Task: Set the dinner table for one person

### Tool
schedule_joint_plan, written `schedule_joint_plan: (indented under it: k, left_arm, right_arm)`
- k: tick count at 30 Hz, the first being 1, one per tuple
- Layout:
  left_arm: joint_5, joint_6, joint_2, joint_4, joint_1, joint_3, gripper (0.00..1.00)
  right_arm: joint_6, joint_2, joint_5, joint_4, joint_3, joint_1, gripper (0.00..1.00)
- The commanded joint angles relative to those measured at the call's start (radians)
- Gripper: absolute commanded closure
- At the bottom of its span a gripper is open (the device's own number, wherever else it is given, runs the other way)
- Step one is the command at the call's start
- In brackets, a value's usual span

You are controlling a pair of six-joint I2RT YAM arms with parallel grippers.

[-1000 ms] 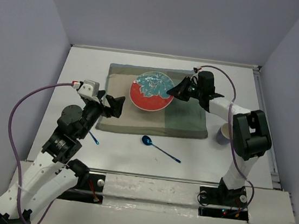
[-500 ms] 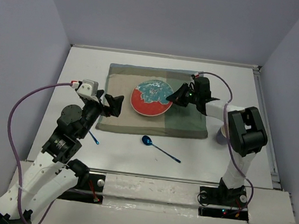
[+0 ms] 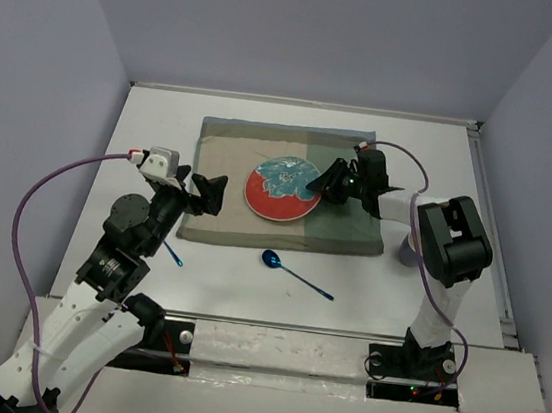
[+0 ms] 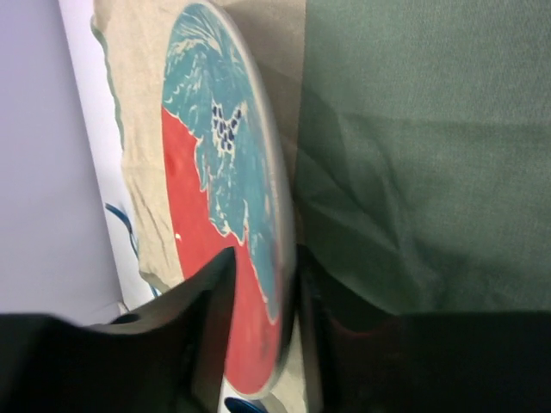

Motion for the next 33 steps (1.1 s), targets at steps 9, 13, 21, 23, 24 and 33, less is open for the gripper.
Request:
schedule_joint_plan:
  k: [9, 13, 21, 23, 24, 33]
  left_arm:
    - [0.012, 0.007, -0.041, 0.022, 0.004, 0.002, 0.01]
    - [-0.005, 0.001, -0.081, 0.024, 0.004, 0.000, 0.01]
    - [0.040, -0.008, -0.113, 0.024, 0.003, 0.008, 0.01]
    - [0.055, -0.008, -0.128, 0.024, 0.003, 0.008, 0.01]
    - [0.060, -0.010, -0.136, 0.024, 0.004, 0.009, 0.01]
    - [0.063, -0.019, -0.161, 0.025, 0.003, 0.013, 0.01]
  right_arm:
    - [-0.136, -0.082, 0.102, -0.176, 0.076, 0.009, 0.15]
    - [-0.165, -0.186, 0.211, -0.199, -0.002, 0.009, 0.14]
    - [-0.270, -0.524, 0.436, -0.331, -0.136, 0.009, 0.24]
    - [-0.341, -0.632, 0.650, -0.467, -0.154, 0.009, 0.29]
    - [-0.359, -0.723, 0.726, -0.518, -0.154, 0.009, 0.34]
    - [-0.292, -0.885, 1.110, -0.854, -0.196, 0.000, 0.41]
